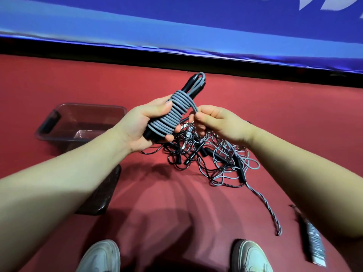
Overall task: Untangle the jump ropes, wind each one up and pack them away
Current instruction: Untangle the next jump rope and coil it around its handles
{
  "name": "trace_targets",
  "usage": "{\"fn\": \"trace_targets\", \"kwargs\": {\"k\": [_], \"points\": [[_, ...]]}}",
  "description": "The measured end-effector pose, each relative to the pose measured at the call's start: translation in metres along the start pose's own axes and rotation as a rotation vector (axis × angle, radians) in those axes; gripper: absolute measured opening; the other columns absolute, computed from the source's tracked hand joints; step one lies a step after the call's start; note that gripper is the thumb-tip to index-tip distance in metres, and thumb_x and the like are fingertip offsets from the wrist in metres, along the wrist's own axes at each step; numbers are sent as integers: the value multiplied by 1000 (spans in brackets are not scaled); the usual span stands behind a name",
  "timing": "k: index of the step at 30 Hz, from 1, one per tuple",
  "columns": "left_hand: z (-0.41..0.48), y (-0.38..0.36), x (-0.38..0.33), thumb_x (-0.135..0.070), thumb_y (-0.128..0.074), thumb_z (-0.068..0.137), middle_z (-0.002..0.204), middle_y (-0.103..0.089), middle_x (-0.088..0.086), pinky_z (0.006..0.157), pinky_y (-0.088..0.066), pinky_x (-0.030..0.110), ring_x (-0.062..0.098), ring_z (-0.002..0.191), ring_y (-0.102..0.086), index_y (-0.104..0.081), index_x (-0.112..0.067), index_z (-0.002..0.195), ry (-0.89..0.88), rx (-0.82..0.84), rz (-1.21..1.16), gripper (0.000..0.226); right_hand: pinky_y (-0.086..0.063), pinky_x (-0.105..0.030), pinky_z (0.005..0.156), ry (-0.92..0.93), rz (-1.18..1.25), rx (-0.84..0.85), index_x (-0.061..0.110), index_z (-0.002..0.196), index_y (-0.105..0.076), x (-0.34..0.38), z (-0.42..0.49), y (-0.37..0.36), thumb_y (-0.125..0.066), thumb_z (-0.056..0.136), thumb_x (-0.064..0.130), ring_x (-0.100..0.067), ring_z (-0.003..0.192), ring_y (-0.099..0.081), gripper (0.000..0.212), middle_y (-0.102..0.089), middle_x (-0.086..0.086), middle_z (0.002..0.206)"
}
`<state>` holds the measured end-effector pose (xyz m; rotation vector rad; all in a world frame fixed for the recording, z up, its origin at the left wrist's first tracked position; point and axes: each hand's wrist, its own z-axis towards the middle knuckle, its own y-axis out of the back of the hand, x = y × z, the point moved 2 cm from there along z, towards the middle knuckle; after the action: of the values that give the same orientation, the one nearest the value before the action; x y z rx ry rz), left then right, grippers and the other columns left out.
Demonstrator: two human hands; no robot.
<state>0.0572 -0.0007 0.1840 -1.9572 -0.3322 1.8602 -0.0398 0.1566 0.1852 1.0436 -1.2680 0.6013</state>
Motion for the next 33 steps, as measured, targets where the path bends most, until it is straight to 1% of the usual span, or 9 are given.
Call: {"fn": "trace_targets", "kwargs": {"k": [3, 8, 11, 16, 19, 22, 25, 29, 33], "points": [[-4, 1, 3, -31, -76, 70, 92, -64, 6, 47, -46, 23, 17, 67, -58, -67, -16, 112, 54, 197, 32, 46, -39, -26, 74, 3, -323, 59, 5, 89, -58, -1, -1, 9, -39, 99, 17, -9, 72, -45, 24, -49, 1, 76], [-10, 7, 5, -29, -87, 56, 86, -64, 15, 52, -50, 31, 25, 65, -60, -67, -15, 113, 202, 189, 286, 62, -35, -25, 66, -61, -993, 165, 13, 101, -64, 8, -2, 20, -53, 92, 37, -21, 82, -56, 28, -63, -2, 88], [-9, -2, 2, -16, -79, 66, 81, -64, 9, 57, -51, 25, 17, 62, -61, -66, -20, 106, 279, 148, 726, 42, -25, -29, 57, -116, -1247, 174, 23, 71, -47, 10, -1, 19, -54, 88, 47, -23, 67, -46, 30, -49, 2, 64], [-3, -12, 5, -17, -72, 81, 78, -63, -12, 61, -44, 16, 6, 62, -55, -61, -26, 108, 302, 64, 1265, 31, -24, -19, 45, -166, -1013, 88, 17, 62, -44, 14, 4, 8, -67, 83, 38, -11, 49, -31, 37, -36, 2, 54], [-1, -15, 10, -27, -71, 80, 85, -58, -9, 75, -45, 30, 16, 77, -55, -51, -28, 103, 280, -40, 1502, 31, -31, -13, 46, -161, -868, 7, 16, 72, -55, 19, 8, 2, -66, 86, 29, -5, 52, -42, 22, -47, 3, 60], [2, -10, 16, -31, -67, 81, 90, -61, 0, 73, -46, 36, 25, 78, -57, -49, -24, 103, 278, -172, 1497, 29, -34, -20, 56, -165, -817, -41, 13, 98, -66, 22, 10, -5, -59, 91, 26, -13, 77, -52, 17, -60, -1, 83], [2, 3, 14, -22, -66, 84, 100, -64, -3, 63, -44, 30, 21, 67, -54, -47, -26, 116, 258, -282, 1159, 38, -29, -22, 60, -158, -831, -87, 11, 109, -66, 22, 7, -11, -49, 96, 27, -16, 80, -50, 27, -58, -1, 84], [2, 11, 9, -21, -64, 87, 134, -55, -8, 89, -40, 26, 18, 113, -56, -38, -39, 142, 242, -264, 1213, 63, -30, -16, 47, -151, -697, -184, 16, 77, -60, 20, 6, -16, -41, 99, 33, -11, 55, -40, 34, -45, 5, 59], [3, 13, 6, -21, -64, 86, 125, -59, -9, 97, -40, 29, 15, 110, -55, -48, -37, 134, 143, -331, 1259, 54, -27, -23, 48, -255, -312, -262, 15, 69, -50, 9, 7, -19, -43, 99, 32, -12, 50, -34, 35, -42, 0, 58]]}}
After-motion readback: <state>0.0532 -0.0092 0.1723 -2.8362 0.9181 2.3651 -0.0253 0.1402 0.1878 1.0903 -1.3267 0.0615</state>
